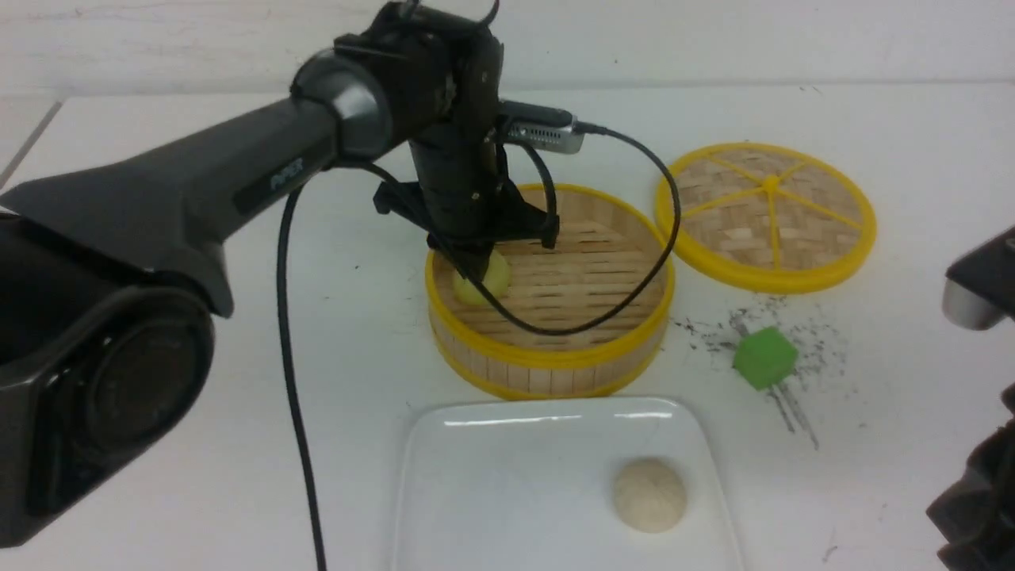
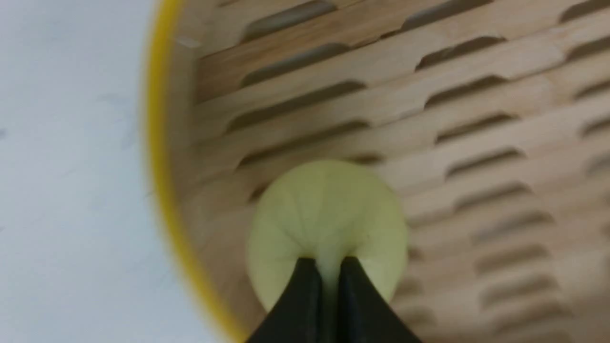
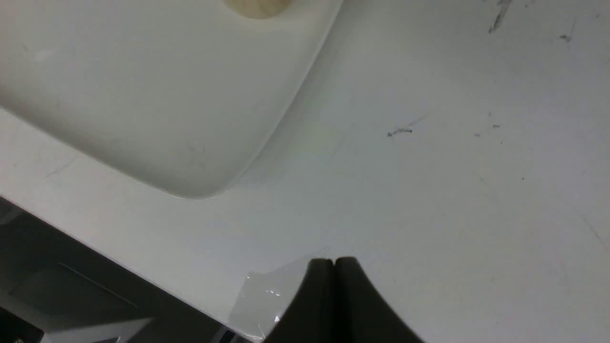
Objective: Put the steamed buns into the plate on the white tablecloth.
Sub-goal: 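Carry the bun from the bamboo steamer to the plate with the left gripper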
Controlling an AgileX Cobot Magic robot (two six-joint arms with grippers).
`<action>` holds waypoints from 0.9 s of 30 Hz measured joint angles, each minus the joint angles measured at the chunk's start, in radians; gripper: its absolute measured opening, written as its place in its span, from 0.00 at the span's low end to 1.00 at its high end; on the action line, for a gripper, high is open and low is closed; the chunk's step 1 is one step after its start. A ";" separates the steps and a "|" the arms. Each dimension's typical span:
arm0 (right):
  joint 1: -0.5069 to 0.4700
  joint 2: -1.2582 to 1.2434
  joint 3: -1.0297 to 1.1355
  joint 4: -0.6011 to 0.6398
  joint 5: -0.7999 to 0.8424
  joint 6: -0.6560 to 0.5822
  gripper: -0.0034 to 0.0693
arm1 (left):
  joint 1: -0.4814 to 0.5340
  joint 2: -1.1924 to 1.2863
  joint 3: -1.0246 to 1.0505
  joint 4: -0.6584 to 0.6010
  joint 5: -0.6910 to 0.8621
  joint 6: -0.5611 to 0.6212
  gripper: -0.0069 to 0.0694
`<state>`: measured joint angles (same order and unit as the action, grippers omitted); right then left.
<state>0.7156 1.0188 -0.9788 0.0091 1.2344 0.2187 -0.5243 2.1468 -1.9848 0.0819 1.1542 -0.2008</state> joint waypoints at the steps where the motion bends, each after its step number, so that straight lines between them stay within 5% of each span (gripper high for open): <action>1: 0.000 -0.023 0.000 0.000 0.001 0.000 0.04 | -0.001 -0.025 -0.007 0.001 0.023 0.001 0.12; 9: 0.000 -0.245 0.000 0.001 0.013 0.000 0.05 | -0.003 -0.369 0.035 -0.055 0.078 0.011 0.12; 16: 0.000 -0.477 0.000 0.000 0.024 0.049 0.05 | -0.096 -0.584 0.465 -0.176 0.072 0.004 0.12; 22: 0.000 -0.604 0.000 -0.015 0.024 0.054 0.06 | -0.241 -0.528 0.741 -0.172 -0.176 -0.037 0.15; 27: 0.000 -0.654 0.000 -0.023 0.024 0.062 0.07 | -0.275 -0.457 0.769 -0.144 -0.280 -0.126 0.24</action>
<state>0.7156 0.3651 -0.9788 -0.0143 1.2580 0.2802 -0.7997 1.6898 -1.2157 -0.0618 0.8743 -0.3265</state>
